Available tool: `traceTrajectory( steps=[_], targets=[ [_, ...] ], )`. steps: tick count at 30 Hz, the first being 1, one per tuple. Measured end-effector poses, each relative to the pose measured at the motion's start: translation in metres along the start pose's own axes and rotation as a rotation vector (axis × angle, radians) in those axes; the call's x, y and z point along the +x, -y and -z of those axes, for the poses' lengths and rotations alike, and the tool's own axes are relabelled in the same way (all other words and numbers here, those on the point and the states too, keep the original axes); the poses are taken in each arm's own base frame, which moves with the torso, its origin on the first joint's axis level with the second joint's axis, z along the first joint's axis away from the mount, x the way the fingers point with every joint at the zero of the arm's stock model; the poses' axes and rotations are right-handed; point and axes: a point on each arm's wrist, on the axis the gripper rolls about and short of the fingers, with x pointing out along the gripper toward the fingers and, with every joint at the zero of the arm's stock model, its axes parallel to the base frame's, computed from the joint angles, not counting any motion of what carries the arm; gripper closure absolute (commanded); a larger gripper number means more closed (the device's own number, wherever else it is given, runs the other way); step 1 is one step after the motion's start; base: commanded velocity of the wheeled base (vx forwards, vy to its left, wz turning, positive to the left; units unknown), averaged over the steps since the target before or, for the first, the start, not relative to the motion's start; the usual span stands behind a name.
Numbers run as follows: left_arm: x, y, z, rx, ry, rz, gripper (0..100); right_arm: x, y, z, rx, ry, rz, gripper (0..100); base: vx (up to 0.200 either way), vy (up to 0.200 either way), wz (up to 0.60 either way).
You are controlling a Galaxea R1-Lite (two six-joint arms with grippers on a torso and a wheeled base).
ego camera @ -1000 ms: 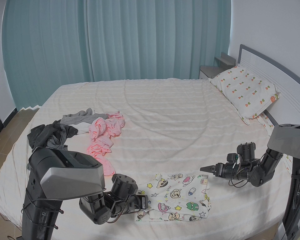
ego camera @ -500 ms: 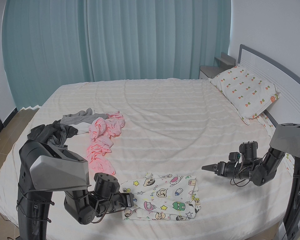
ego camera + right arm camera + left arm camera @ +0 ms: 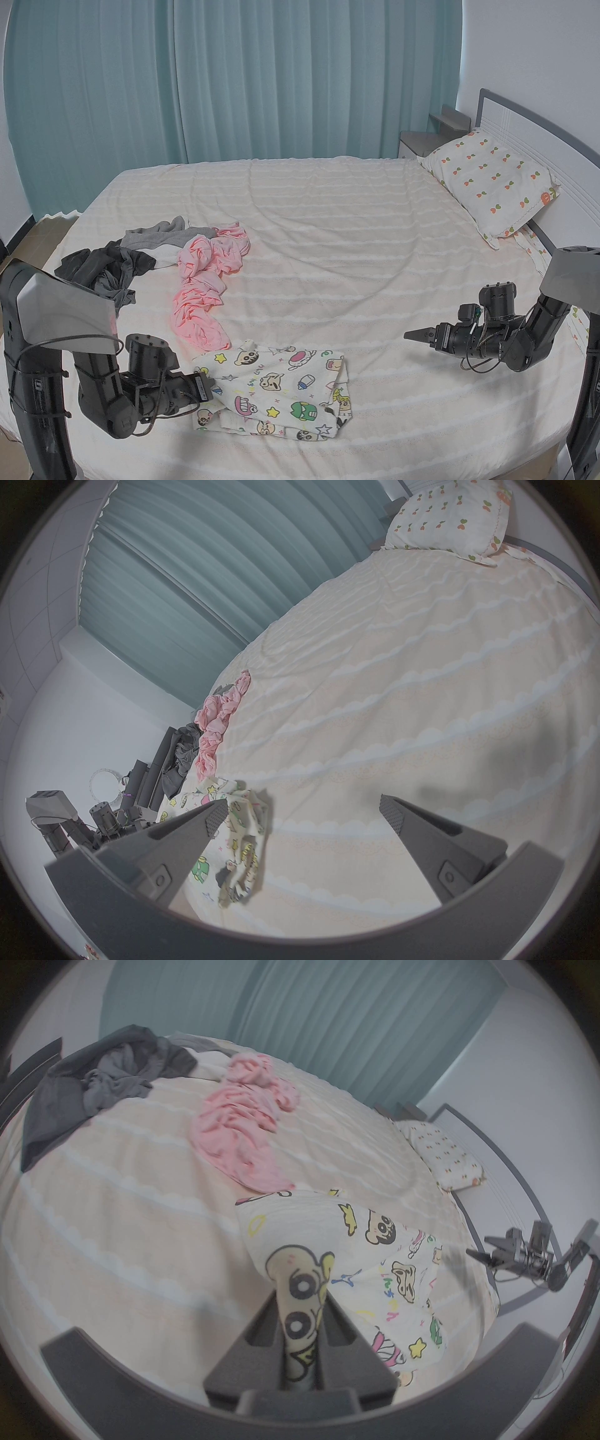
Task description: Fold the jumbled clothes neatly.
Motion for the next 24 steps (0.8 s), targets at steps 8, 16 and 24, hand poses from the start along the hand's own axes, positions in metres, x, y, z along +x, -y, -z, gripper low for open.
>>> traceTrajectory(
  steps=[8, 16, 24],
  targets=[
    [-0.019, -0.033, -0.011, -0.087, 0.055, -0.023, 100, 0.0, 0.0, 0.0, 0.0, 0.001, 0.0, 0, 0.0, 0.0, 0.0],
    [-0.027, -0.054, -0.013, -0.114, 0.09, -0.06, 100, 0.0, 0.0, 0.0, 0.0, 0.001, 0.0, 0, 0.0, 0.0, 0.0],
    [-0.024, -0.069, -0.009, -0.112, 0.114, -0.085, 0, 0.0, 0.0, 0.0, -0.001, 0.0, 0.0, 0, 0.0, 0.0, 0.0]
  ],
)
